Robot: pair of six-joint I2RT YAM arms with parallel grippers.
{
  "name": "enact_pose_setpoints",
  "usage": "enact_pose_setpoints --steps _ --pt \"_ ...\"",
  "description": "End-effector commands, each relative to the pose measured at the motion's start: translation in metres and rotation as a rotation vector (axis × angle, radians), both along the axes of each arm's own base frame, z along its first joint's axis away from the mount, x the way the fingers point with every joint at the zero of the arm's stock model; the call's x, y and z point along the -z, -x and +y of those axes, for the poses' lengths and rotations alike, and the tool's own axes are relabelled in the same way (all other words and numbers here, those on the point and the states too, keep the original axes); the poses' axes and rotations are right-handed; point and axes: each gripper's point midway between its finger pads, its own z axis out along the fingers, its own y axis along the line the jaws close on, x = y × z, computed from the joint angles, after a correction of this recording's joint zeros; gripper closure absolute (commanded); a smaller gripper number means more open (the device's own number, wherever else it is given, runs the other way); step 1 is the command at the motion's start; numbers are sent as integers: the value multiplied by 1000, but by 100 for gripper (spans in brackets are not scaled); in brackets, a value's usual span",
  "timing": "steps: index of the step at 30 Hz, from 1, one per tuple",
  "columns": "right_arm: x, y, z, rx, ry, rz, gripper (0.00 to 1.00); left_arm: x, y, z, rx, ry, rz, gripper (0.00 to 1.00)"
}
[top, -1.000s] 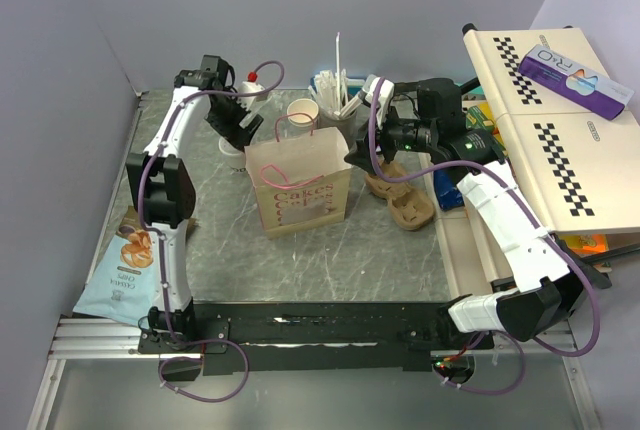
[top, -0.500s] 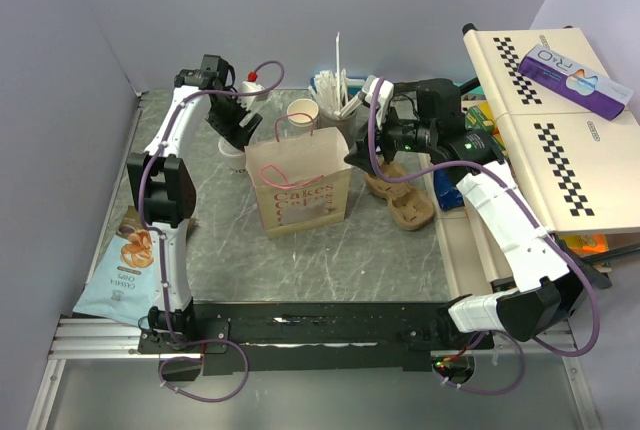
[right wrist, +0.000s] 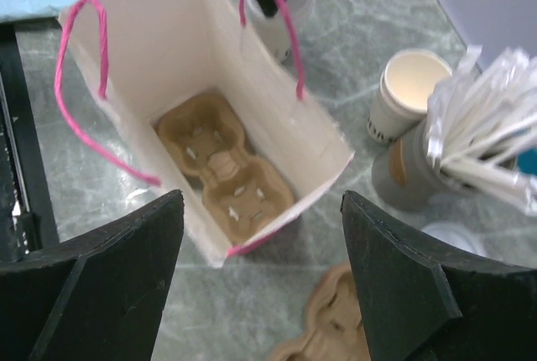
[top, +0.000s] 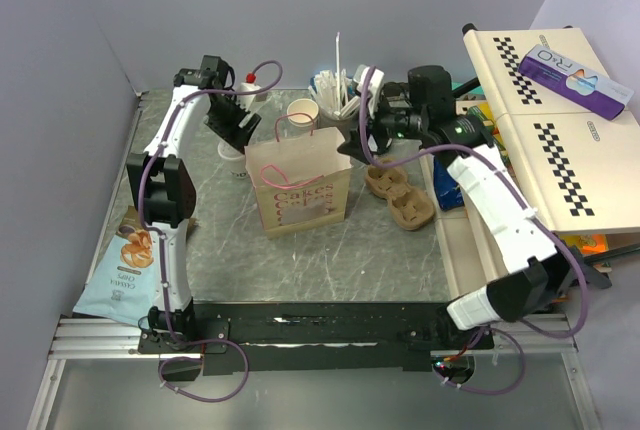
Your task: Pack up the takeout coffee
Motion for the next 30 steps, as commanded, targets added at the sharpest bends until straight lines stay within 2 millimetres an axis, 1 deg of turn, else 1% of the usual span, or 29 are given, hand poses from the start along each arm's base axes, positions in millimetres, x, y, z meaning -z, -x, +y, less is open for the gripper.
enact_pose_setpoints --steps 1,2,3,4,5,6,7,8,9,10,11,12,13,14,15,16,17,18,19,20,22,23,25,26,28,29,30 --pt "-19 -15 18 -104 -30 -60 18 -20 20 -5 -11 29 34 56" --pt "-25 -17 20 -125 -31 -78 18 -28 24 -5 -11 34 23 58" --pt "-17 -21 28 -162 -32 -56 18 -30 28 -6 -7 45 27 61" --pt "-16 -22 30 -184 -31 -53 18 -29 33 -6 -4 48 38 69" --pt "-21 -22 32 -213 -21 -76 17 -37 38 -7 1 59 24 75" --pt "-12 -26 36 -237 -14 -53 17 -39 41 -9 4 69 24 81" --pt "-12 -26 38 -259 -15 -52 17 -37 46 -9 5 75 38 90" --pt "-17 -29 39 -276 -11 -81 16 -45 50 -10 5 85 24 94" --pt "-6 -32 42 -286 2 -55 16 -47 53 -11 -1 93 23 97" --pt "-3 -35 42 -291 7 -53 16 -46 57 -12 -7 100 34 99" --pt "-4 -37 44 -311 15 -79 15 -53 60 -12 -15 108 17 99" --pt "4 -39 46 -321 22 -60 14 -55 63 -12 -23 112 21 99" --pt "6 -40 46 -333 25 -56 14 -56 68 -12 -22 117 28 99" --pt "1 -41 49 -359 25 -91 14 -57 71 -12 -26 118 31 99" --pt "9 -45 51 -367 31 -74 14 -64 75 -12 -32 121 16 99" --pt "12 -44 53 -378 35 -64 14 -64 79 -11 -36 118 21 99" --pt "10 -48 54 -383 36 -79 14 -71 82 -9 -43 120 5 99" --pt "16 -51 57 -386 37 -67 14 -73 84 -8 -47 119 -2 99" --pt "17 -54 61 -391 34 -75 14 -73 88 -7 -51 116 0 99" --pt "22 -58 64 -393 36 -72 14 -80 91 -5 -55 114 -20 99" --pt "26 -60 71 -403 36 -78 14 -87 93 -4 -68 118 -41 99" --pt "32 -64 74 -409 40 -74 14 -96 95 -3 -72 121 -70 99" --pt "36 -64 78 -427 44 -73 16 -107 94 -2 -82 127 -109 99" --pt "38 -66 81 -436 45 -70 17 -119 96 -1 -86 134 -146 99" --pt "39 -67 84 -444 39 -69 19 -132 91 2 -112 147 -203 99" --pt "40 -67 88 -449 36 -69 20 -144 93 3 -115 157 -244 99" --pt "42 -68 89 -450 36 -67 22 -150 93 4 -133 163 -266 99"
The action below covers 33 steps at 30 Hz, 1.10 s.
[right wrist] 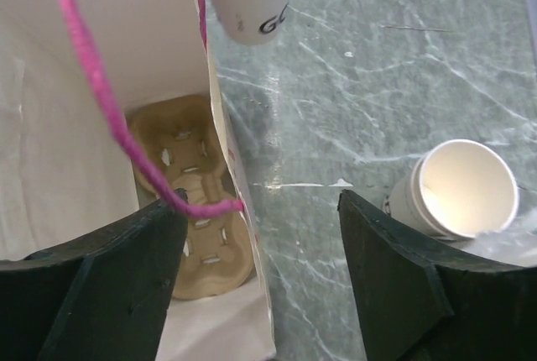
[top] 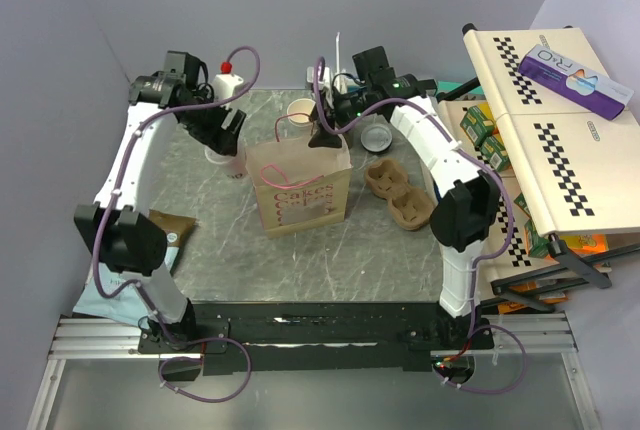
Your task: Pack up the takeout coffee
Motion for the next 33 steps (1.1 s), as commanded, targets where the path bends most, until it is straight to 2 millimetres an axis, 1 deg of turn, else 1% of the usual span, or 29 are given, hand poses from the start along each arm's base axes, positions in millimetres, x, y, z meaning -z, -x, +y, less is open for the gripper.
enact_pose_setpoints --steps 1,2,4,5,7,8,10,11,12,13,15,16,18,19,21,22,23,24,25,27,28,29,30,31,32,33 --pt "-18 5 15 -68 -50 -55 24 -54 -1 5 -70 49 -190 99" --pt "-17 4 17 -72 -51 -51 31 -67 0 5 -76 56 -235 99" --pt "-14 9 19 -87 -44 -32 39 -77 0 6 -93 67 -267 99" --pt "-16 7 19 -91 -44 -36 46 -87 2 7 -102 77 -300 99" --pt "-16 12 18 -98 -34 -20 53 -98 4 7 -107 86 -333 99" --pt "-20 15 17 -100 -36 -23 59 -107 8 6 -107 95 -355 99" --pt "-18 22 14 -105 -25 -14 66 -120 11 4 -94 113 -394 99" --pt "-24 25 12 -100 -20 -31 75 -129 15 3 -87 123 -422 99" --pt "-23 29 12 -101 -14 -35 80 -138 17 2 -79 135 -449 99" --pt "-22 36 10 -104 -2 -43 91 -148 22 0 -69 151 -477 99" --pt "-17 43 8 -102 24 -48 96 -160 27 -4 -46 176 -513 99" --pt "-15 50 9 -105 33 -51 100 -167 33 -5 -35 184 -532 99" --pt "-14 52 9 -83 44 -63 100 -178 41 -11 3 213 -558 99" --pt "-15 57 7 -62 42 -45 100 -186 47 -13 19 220 -581 99" --pt "-27 48 9 -6 17 -91 100 -194 55 -18 63 233 -608 99" --pt "-33 50 7 34 5 -72 100 -202 61 -19 75 236 -636 99" --pt "-42 47 10 51 -16 -104 100 -206 64 -20 90 234 -655 99" --pt "-47 47 10 75 -21 -109 100 -210 68 -22 109 239 -671 99" --pt "-55 48 7 126 -20 -115 100 -217 75 -22 124 240 -694 99" --pt "-65 52 11 171 -37 -130 100 -224 87 -28 177 249 -724 99" --pt "-62 53 6 220 -17 -147 100 -230 97 -30 203 254 -746 99" --pt "-61 58 9 238 -13 -156 100 -229 103 -35 245 251 -748 99" --pt "-62 57 10 272 -23 -161 100 -229 110 -38 270 260 -751 99" --pt "-54 58 4 321 1 -158 100 -232 117 -40 285 267 -760 99" --pt "-52 59 4 342 4 -148 100 -229 122 -43 302 269 -747 99" --pt "-49 64 5 373 -4 -103 100 -228 125 -44 309 273 -744 99"
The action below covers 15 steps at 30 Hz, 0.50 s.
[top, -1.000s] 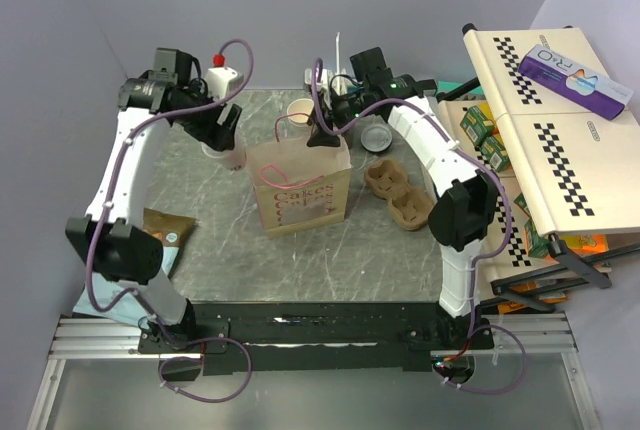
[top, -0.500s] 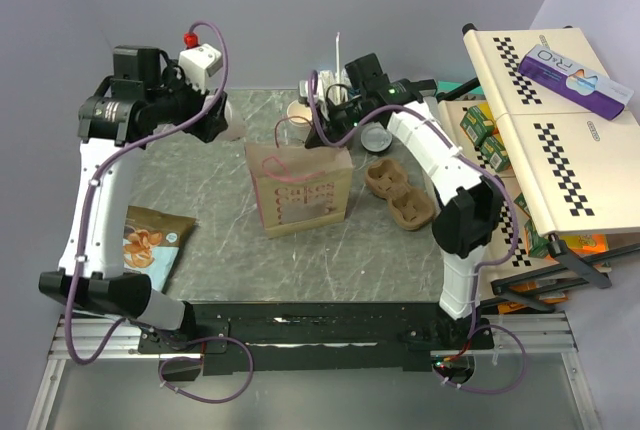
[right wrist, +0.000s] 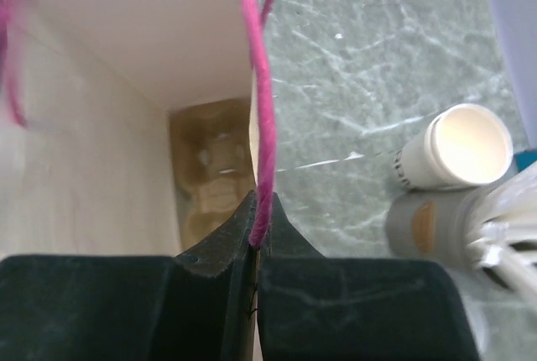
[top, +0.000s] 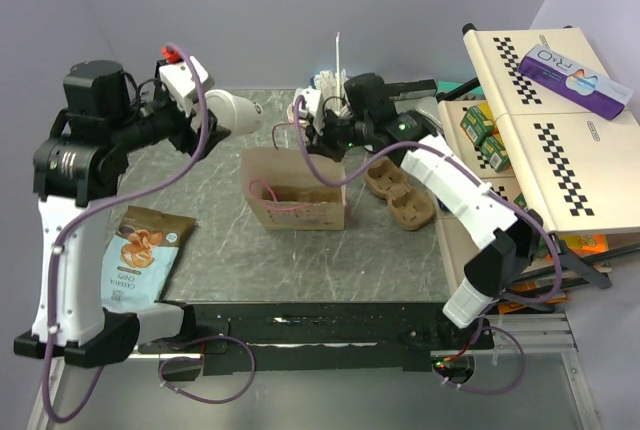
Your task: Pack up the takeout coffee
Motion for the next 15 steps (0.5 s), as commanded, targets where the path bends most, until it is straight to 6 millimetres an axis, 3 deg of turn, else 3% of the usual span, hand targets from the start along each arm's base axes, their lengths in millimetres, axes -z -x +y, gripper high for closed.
enact_pose_setpoints --steps 1,6,10,15 --pt "-21 2 -6 201 -69 -4 100 -19 32 -15 124 1 -82 99" --pt "-17 15 -13 277 -118 70 100 -10 59 -27 213 16 -28 99" --pt "-31 22 -11 251 -154 64 100 7 78 -36 293 18 35 99" --pt "-42 22 -5 197 -172 17 100 19 73 -50 332 24 58 99"
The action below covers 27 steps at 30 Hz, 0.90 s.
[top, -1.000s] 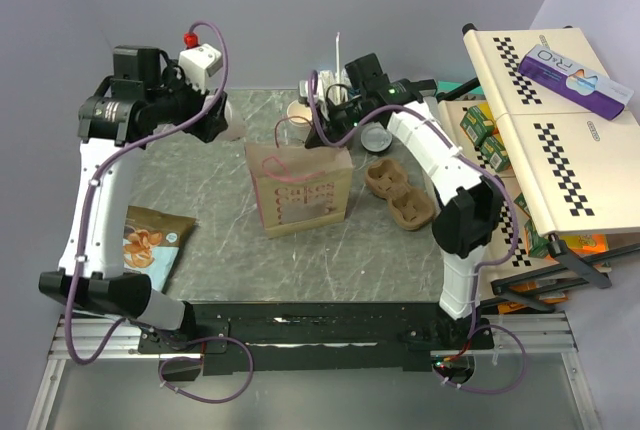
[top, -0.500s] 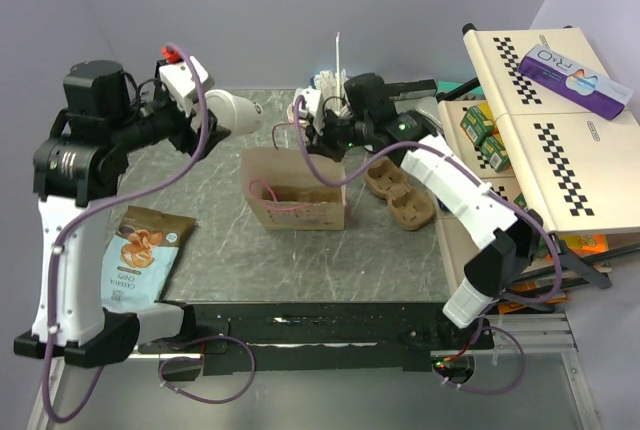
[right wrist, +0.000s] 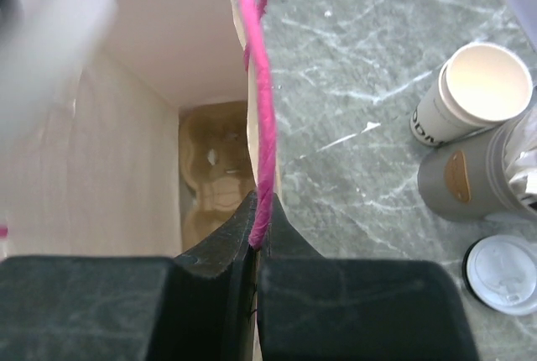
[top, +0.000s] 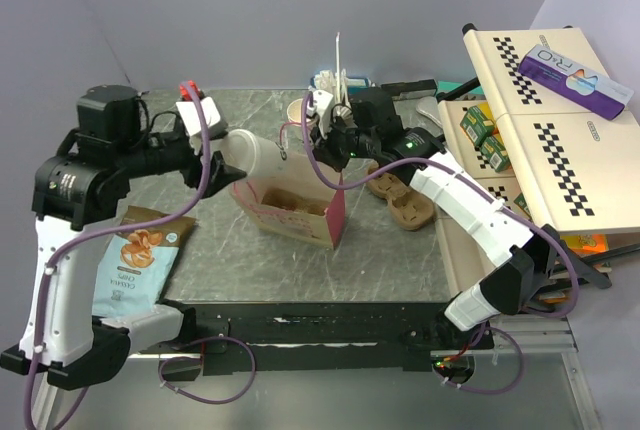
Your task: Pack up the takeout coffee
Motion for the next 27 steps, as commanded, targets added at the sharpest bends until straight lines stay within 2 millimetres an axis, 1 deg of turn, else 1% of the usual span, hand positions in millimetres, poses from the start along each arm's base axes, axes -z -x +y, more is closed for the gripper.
enact_pose_setpoints --steps 1,4,5,9,11,12,13,15,16,17,18,19,20,21,22,23,25,27 --pt "-48 3 8 -45 -108 -116 100 -1 -1 -15 65 24 -25 99" --pt "-56 -6 12 -53 -106 -156 100 -5 -6 -20 76 11 -56 99" --pt "-58 -9 13 -51 -105 -170 100 -5 -3 -20 85 5 -58 99" --pt "-70 -25 21 -47 -111 -229 100 1 -4 -23 94 -17 -48 99" --pt "-74 -28 22 -49 -111 -252 100 4 -4 -24 96 -18 -45 99" --pt "-73 -29 24 -59 -107 -251 100 5 -3 -24 98 -18 -45 99" --pt "-71 -28 26 -73 -102 -251 100 10 -3 -25 101 -25 -35 99" --pt "-60 -25 28 -106 -91 -242 100 16 -4 -26 103 -33 -25 99" --pt "-56 -24 29 -114 -89 -239 100 24 -5 -27 105 -44 -11 99" --pt "-42 -23 29 -119 -76 -222 100 27 -5 -27 105 -48 -9 99" --pt "-42 -21 29 -124 -81 -232 100 27 -5 -26 104 -52 -28 99" --pt "-42 -22 30 -123 -91 -251 100 37 -8 -26 96 -70 -20 99" --pt "-35 -20 29 -124 -83 -243 100 41 -9 -25 90 -78 -26 99" --pt "-33 -20 30 -124 -82 -247 100 39 -9 -24 87 -81 -61 99" --pt "-32 -18 31 -128 -81 -249 100 48 -10 -23 86 -92 -50 99" --pt "-29 -15 32 -135 -77 -244 100 47 -10 -21 75 -96 -71 99" --pt "-26 -9 35 -153 -77 -237 100 55 -10 -21 81 -114 -81 99" --pt "-23 -4 37 -166 -68 -240 100 57 -10 -20 89 -129 -100 99"
